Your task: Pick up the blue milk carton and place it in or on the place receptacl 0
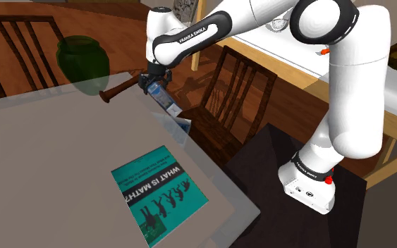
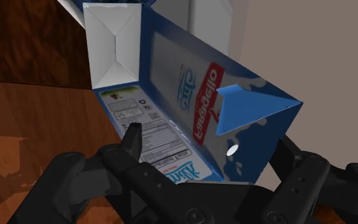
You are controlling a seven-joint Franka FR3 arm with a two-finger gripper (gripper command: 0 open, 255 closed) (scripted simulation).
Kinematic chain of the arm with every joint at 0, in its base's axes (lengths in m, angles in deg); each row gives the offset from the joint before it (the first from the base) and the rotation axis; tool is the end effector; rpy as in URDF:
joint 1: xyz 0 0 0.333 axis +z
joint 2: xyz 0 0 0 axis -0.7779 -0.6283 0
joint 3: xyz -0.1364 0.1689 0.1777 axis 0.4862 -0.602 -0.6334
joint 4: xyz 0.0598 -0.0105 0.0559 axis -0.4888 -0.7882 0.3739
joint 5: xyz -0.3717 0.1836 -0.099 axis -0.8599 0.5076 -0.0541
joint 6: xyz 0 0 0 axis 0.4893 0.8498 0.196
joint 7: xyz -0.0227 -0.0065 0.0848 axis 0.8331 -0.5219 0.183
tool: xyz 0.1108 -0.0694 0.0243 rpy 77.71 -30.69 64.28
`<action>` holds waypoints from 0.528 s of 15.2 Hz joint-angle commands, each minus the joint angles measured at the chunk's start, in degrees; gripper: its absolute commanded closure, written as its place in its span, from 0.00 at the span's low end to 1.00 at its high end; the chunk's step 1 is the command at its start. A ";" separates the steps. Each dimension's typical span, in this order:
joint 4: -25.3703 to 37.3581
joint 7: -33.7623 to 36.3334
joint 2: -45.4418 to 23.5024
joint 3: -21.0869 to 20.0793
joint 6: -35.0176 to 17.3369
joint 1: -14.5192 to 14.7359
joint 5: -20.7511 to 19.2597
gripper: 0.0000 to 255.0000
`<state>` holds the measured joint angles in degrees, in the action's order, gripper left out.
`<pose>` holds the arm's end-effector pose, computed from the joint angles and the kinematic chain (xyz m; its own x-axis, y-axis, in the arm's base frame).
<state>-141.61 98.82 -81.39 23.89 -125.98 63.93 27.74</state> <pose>0.6748 0.2095 0.2351 0.9807 -0.1410 0.1356 -0.1375 -0.9899 -0.0347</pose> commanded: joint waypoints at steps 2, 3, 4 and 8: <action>-0.83 0.10 -4.27 -0.33 -2.40 0.31 0.22 1.00; -0.89 0.19 -4.93 -0.32 -3.12 0.30 0.09 1.00; -0.89 0.22 -4.94 -0.38 -3.12 0.26 0.04 1.00; -0.89 0.25 -4.94 -0.44 -3.12 0.20 -0.01 1.00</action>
<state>-142.36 99.14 -81.40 24.08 -127.54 63.74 27.04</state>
